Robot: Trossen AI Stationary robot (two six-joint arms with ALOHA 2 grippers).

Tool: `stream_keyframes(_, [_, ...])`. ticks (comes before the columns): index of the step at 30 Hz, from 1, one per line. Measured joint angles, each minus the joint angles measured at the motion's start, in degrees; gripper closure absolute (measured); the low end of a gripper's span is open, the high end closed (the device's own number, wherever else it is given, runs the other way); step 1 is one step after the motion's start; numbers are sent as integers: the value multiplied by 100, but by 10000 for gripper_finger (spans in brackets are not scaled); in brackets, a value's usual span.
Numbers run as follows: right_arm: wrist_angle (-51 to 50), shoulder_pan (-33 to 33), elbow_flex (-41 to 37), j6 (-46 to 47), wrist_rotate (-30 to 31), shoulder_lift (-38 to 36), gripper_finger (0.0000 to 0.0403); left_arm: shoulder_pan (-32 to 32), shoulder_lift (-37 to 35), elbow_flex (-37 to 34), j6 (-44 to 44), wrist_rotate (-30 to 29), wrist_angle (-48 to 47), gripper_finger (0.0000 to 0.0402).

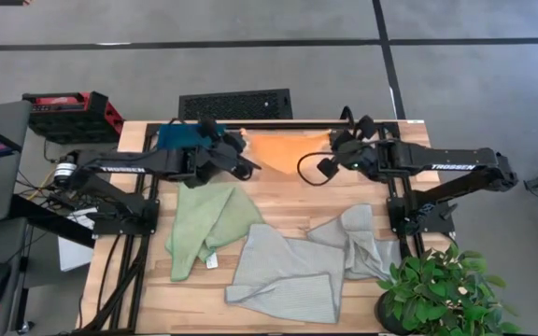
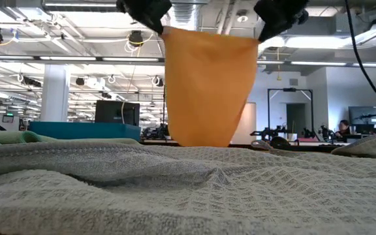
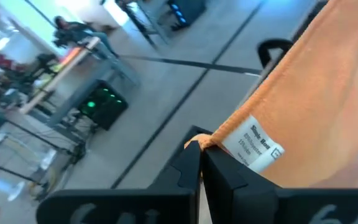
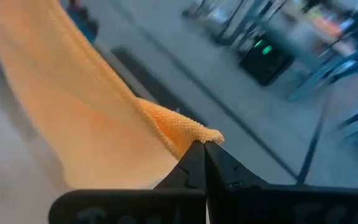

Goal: Fold microfiber towels
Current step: Fold the orange towel

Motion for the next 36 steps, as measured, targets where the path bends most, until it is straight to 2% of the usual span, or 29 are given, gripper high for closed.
stream_keyframes(5, [893, -112, 0, -578, 133, 7, 394, 10, 4, 401, 331, -656, 33, 401])
stream_keyframes(9, [1228, -263, -2, -935, 634, 47, 394, 35, 15, 605, 526, -1310, -43, 401])
stream_keyframes(12, [1268, -362, 0, -1030, 711, 43, 394, 67, 16, 650, 942, -1359, -44, 401])
stream_keyframes(14, [1198, -428, 0, -1035, 707, 23, 394, 112, 17, 650, 1056, -1247, -92, 401])
stream_keyframes(18, [744, -446, -3, -1028, 586, 17, 394, 252, 20, 650, 855, -669, -522, 401])
stream_keyframes(23, [587, -450, -4, -1034, -44, 17, 394, 495, 20, 650, 570, -541, -980, 401])
stream_keyframes(27, [526, -524, -4, -1035, -165, 17, 394, 818, 20, 635, 217, -30, -990, 401])
stream_keyframes(31, [569, -878, -4, -1105, -205, 46, 394, 1188, 24, 399, 161, 467, -912, 401])
stream_keyframes(36, [1103, -1353, -4, -1375, -211, 54, 394, 1584, 24, 331, 449, 739, -214, 401])
